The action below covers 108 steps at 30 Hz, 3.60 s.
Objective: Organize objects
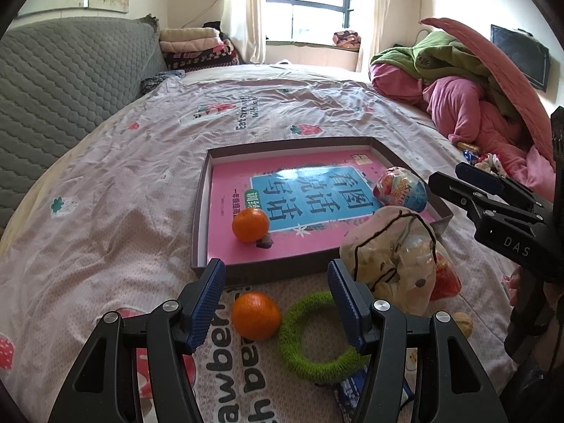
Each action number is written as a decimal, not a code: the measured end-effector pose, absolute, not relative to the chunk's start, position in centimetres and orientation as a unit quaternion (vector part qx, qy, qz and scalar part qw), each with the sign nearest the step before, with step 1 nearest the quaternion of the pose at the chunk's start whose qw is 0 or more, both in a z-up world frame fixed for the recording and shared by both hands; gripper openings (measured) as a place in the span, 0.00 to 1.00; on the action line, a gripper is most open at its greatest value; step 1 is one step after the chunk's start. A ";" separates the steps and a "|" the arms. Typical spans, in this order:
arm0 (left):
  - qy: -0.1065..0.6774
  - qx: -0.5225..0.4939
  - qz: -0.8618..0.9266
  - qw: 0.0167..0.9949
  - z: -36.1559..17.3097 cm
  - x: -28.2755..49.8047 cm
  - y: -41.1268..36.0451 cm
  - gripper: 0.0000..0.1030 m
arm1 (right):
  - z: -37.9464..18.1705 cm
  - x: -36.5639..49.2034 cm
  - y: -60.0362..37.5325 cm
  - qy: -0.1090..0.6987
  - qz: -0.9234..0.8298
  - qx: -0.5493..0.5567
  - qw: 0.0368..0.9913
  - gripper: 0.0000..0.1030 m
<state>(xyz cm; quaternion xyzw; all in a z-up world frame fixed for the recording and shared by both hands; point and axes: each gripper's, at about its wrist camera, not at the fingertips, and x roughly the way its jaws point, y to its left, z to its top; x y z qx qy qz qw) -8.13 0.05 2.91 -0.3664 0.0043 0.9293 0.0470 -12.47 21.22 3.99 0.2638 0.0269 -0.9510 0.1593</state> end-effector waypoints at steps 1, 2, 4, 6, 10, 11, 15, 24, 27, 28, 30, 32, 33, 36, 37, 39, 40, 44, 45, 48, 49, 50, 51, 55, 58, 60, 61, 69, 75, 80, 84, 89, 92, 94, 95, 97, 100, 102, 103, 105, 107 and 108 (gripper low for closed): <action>0.005 -0.367 0.929 0.048 2.9 -8.0 0.1 0.60 | 4.0 -12.3 21.2 0.026 -0.951 0.263 0.159 0.63; 0.005 -0.368 0.929 0.048 2.8 -7.8 0.1 0.60 | 4.1 -12.0 21.2 0.025 -0.952 0.262 0.158 0.63; 0.005 -0.369 0.928 0.050 2.7 -7.4 0.1 0.60 | 4.1 -11.7 21.3 0.023 -0.952 0.261 0.158 0.63; 0.007 -0.371 0.927 0.052 2.6 -7.0 0.2 0.60 | 4.2 -11.4 21.4 0.024 -0.952 0.260 0.157 0.63; 0.016 -0.371 0.927 0.055 2.6 -6.3 0.6 0.60 | 4.3 -10.5 21.5 0.026 -0.953 0.259 0.155 0.63; 0.015 -0.372 0.927 0.056 2.6 -6.2 0.6 0.60 | 4.3 -10.3 21.6 0.026 -0.953 0.260 0.154 0.63; 0.017 -0.372 0.926 0.057 2.6 -5.4 0.9 0.60 | 4.2 -9.4 21.8 0.026 -0.952 0.262 0.154 0.63; 0.027 -0.374 0.925 0.066 2.4 -3.3 2.3 0.60 | 4.1 -7.0 21.7 0.036 -0.953 0.258 0.154 0.63; 0.028 -0.375 0.925 0.057 2.4 -3.0 2.5 0.60 | 4.2 -6.3 21.6 0.040 -0.954 0.256 0.153 0.63; 0.023 -0.379 0.923 0.056 2.3 -2.9 2.5 0.60 | 4.2 -6.1 21.6 0.041 -0.953 0.257 0.154 0.63; 0.013 -0.386 0.921 0.056 2.1 -2.7 2.4 0.60 | 4.1 -5.8 21.5 0.042 -0.953 0.259 0.155 0.63; 0.016 -0.387 0.920 0.051 1.9 -2.5 2.4 0.60 | 3.9 -5.5 21.4 0.043 -0.951 0.262 0.156 0.63; 0.016 -0.388 0.920 0.049 1.9 -2.4 2.5 0.60 | 3.8 -5.4 21.4 0.043 -0.951 0.264 0.156 0.63; 0.012 -0.391 0.919 0.049 1.8 -2.1 2.6 0.60 | 3.6 -4.9 21.3 0.045 -0.950 0.267 0.159 0.63; 0.013 -0.392 0.919 0.050 1.7 -2.1 2.6 0.60 | 3.6 -4.8 21.3 0.045 -0.950 0.267 0.158 0.63; 0.016 -0.393 0.918 0.050 1.7 -1.9 2.7 0.60 | 3.5 -4.4 21.3 0.044 -0.949 0.268 0.160 0.63; 0.016 -0.394 0.918 0.051 1.6 -1.8 2.8 0.60 | 3.4 -4.2 21.3 0.043 -0.949 0.269 0.161 0.63; 0.014 -0.397 0.916 0.053 1.5 -1.5 2.8 0.61 | 3.4 -3.9 21.2 0.041 -0.947 0.272 0.166 0.63; 0.014 -0.398 0.916 0.053 1.5 -1.5 2.9 0.61 | 3.3 -3.9 21.2 0.041 -0.947 0.272 0.167 0.63; 0.013 -0.401 0.914 0.053 1.4 -1.4 2.8 0.61 | 3.3 -3.7 21.1 0.039 -0.945 0.274 0.172 0.64; 0.012 -0.402 0.914 0.053 1.4 -1.4 2.8 0.61 | 3.3 -3.7 21.2 0.039 -0.946 0.274 0.171 0.66; 0.011 -0.402 0.914 0.054 1.4 -1.3 2.8 0.61 | 3.2 -3.5 21.1 0.040 -0.946 0.274 0.171 0.67; 0.012 -0.404 0.913 0.055 1.4 -1.3 2.8 0.61 | 3.2 -3.5 21.1 0.040 -0.945 0.274 0.172 0.68; 0.013 -0.409 0.911 0.059 1.1 -1.1 3.0 0.61 | 3.0 -3.3 21.1 0.038 -0.942 0.281 0.177 0.68; 0.016 -0.411 0.910 0.062 0.9 -1.0 3.3 0.61 | 2.7 -3.0 20.9 0.043 -0.941 0.285 0.176 0.69; 0.018 -0.411 0.909 0.064 0.9 -0.8 3.6 0.61 | 2.7 -2.9 20.9 0.043 -0.941 0.287 0.176 0.69; 0.019 -0.412 0.909 0.065 0.9 -0.8 3.6 0.61 | 2.6 -2.9 20.9 0.043 -0.940 0.289 0.175 0.69; 0.020 -0.421 0.904 0.074 0.5 -0.4 4.4 0.62 | 1.1 -2.8 21.2 0.047 -0.931 0.327 0.158 0.69; 0.025 -0.426 0.900 0.082 0.2 -0.1 5.2 0.62 | 0.6 -2.6 21.6 0.040 -0.926 0.341 0.158 0.69; 0.025 -0.431 0.898 0.085 -0.1 0.0 5.3 0.62 | 0.3 -2.5 21.5 0.046 -0.924 0.347 0.156 0.69; 0.022 -0.438 0.895 0.083 -0.3 -0.1 5.2 0.62 | 0.0 -2.5 21.3 0.052 -0.922 0.352 0.152 0.69; 0.017 -0.450 0.889 0.084 -0.8 -0.3 5.3 0.62 | -0.4 -2.8 21.4 0.057 -0.919 0.362 0.143 0.69; 0.008 -0.456 0.886 0.086 -1.0 -0.5 5.4 0.62 | -0.6 -2.9 21.5 0.056 -0.918 0.366 0.140 0.69; 0.006 -0.457 0.885 0.085 -1.1 -0.7 5.6 0.62 | -0.7 -2.9 21.5 0.055 -0.917 0.368 0.141 0.69; 0.005 -0.458 0.885 0.084 -1.1 -0.7 5.7 0.62 | -0.7 -2.9 21.5 0.055 -0.917 0.369 0.141 0.69; 0.002 -0.459 0.884 0.082 -1.2 -0.9 5.7 0.62 | -0.8 -3.0 21.5 0.056 -0.916 0.370 0.142 0.69; 0.000 -0.464 0.882 0.078 -1.4 -1.2 6.0 0.62 | -1.0 -3.0 21.3 0.060 -0.914 0.374 0.145 0.69; -0.001 -0.469 0.880 0.074 -1.5 -1.5 6.2 0.62 | -1.1 -3.1 21.2 0.064 -0.914 0.376 0.141 0.69; -0.002 -0.471 0.879 0.072 -1.6 -1.6 6.3 0.62 | -1.1 -3.1 21.3 0.066 -0.914 0.376 0.139 0.69; -0.001 -0.473 0.878 0.065 -1.6 -1.9 6.5 0.62 | -1.3 -3.3 21.4 0.065 -0.913 0.380 0.135 0.69; 0.005 -0.475 0.878 0.056 -1.6 -2.3 6.9 0.62 | -1.4 -3.4 21.6 0.060 -0.912 0.383 0.134 0.69; 0.005 -0.475 0.879 0.052 -1.6 -2.3 7.0 0.62 | -1.5 -3.4 21.7 0.058 -0.912 0.384 0.133 0.68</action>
